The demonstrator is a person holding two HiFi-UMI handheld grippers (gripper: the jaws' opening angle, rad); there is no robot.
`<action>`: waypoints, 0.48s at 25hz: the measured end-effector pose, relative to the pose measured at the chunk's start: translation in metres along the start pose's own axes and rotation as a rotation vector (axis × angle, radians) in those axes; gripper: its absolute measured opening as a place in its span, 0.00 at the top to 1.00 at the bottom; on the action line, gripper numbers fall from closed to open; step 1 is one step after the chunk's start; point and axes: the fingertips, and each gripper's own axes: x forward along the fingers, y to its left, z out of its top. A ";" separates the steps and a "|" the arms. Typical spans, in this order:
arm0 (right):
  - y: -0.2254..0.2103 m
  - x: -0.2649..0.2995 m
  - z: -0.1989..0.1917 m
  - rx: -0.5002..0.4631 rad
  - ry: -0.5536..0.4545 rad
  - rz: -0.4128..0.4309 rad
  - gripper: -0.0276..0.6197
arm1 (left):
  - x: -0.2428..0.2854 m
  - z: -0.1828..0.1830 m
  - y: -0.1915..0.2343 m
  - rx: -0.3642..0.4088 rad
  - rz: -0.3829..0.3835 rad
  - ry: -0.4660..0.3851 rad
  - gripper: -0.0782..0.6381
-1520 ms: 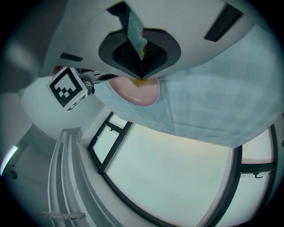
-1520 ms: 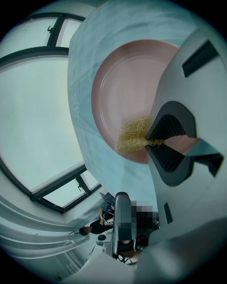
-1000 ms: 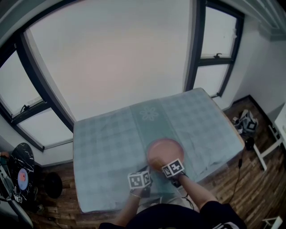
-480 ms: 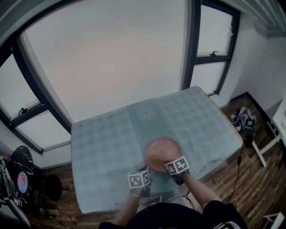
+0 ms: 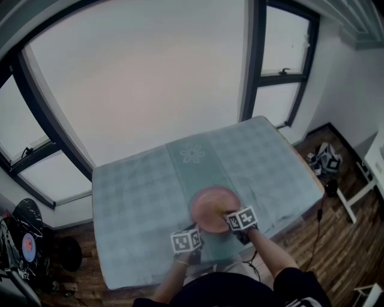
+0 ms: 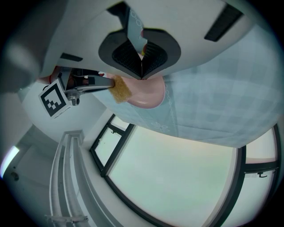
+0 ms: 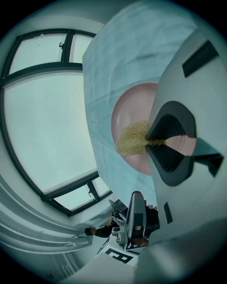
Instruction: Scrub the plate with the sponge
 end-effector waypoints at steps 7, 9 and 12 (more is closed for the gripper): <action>-0.035 0.002 0.006 -0.008 0.008 -0.051 0.90 | 0.012 0.006 -0.002 -0.016 0.006 0.004 0.88; -0.044 0.004 0.006 -0.011 0.017 -0.069 0.90 | 0.015 0.007 -0.001 -0.019 0.008 0.004 0.88; -0.058 0.008 0.005 -0.007 0.027 -0.091 0.90 | 0.020 0.009 0.000 -0.023 0.012 0.005 0.88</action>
